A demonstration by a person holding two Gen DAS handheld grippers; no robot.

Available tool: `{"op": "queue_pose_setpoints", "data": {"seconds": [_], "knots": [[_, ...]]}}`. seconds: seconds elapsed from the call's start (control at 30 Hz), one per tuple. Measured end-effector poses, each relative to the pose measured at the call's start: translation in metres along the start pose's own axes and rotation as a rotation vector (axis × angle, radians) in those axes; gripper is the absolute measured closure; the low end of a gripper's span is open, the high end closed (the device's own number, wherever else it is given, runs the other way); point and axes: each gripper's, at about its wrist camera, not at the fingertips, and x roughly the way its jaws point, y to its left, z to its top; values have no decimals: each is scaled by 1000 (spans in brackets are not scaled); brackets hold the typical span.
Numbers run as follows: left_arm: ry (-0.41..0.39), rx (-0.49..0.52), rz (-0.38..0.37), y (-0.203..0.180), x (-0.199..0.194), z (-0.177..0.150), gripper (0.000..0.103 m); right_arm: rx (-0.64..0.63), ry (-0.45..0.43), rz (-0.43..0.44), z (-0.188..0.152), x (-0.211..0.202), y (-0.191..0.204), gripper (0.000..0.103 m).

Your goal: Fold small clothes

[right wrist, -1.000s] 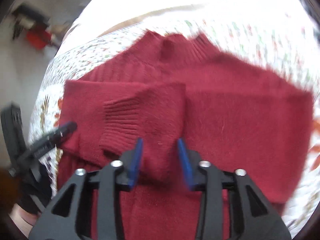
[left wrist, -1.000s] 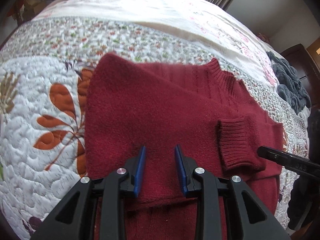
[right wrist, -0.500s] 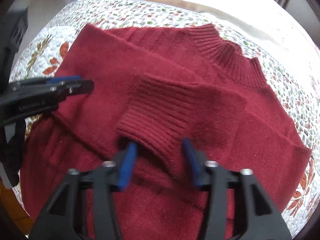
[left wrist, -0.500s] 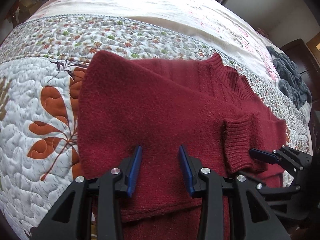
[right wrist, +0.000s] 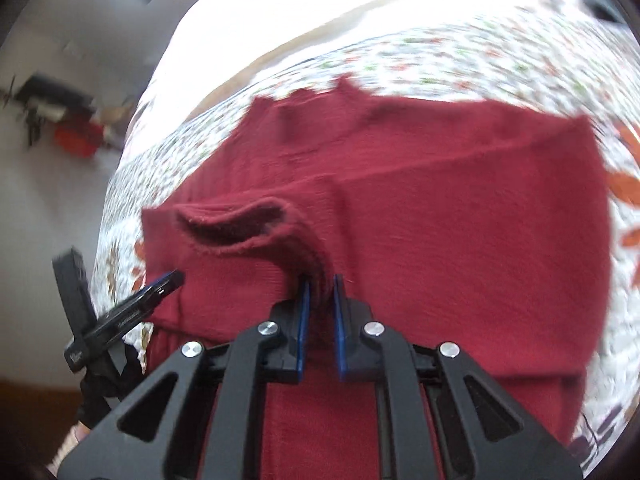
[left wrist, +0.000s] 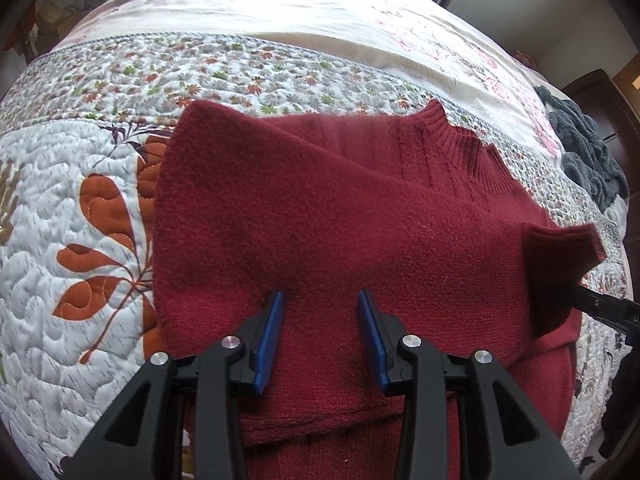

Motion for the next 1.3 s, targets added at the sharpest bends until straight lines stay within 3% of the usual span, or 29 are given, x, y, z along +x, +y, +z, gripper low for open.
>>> {"op": "queue_pose_setpoints", "data": {"seconds": [0.3, 0.37, 0.43, 0.47, 0.67, 0.7, 0.8, 1.0, 1.13, 1.3], "knots": [[-2, 15, 21, -2, 1, -1, 64, 211, 20, -47, -19, -11, -84, 82], [0, 16, 24, -3, 0, 0, 64, 247, -4, -9, -21, -17, -95, 75], [-4, 15, 27, -6, -4, 1, 64, 285, -28, 37, -20, -24, -108, 61], [-13, 18, 31, -8, -7, 2, 64, 295, -32, 63, -18, -25, -111, 61], [-55, 51, 6, -29, -20, 5, 62, 239, 18, 95, 7, -1, -108, 61], [-50, 57, 7, -31, -19, 5, 62, 233, 23, 95, 9, 2, -107, 65], [-32, 74, 27, -35, -12, 4, 62, 218, 33, 96, 15, 9, -101, 94], [-16, 73, 41, -31, -6, 0, 62, 187, -18, 81, 9, -21, -92, 94], [-2, 95, 61, -29, 2, -1, 62, 192, 32, 33, 3, -5, -98, 94], [5, 92, 54, -27, 4, -1, 61, 222, 47, 33, -3, 5, -107, 93]]}}
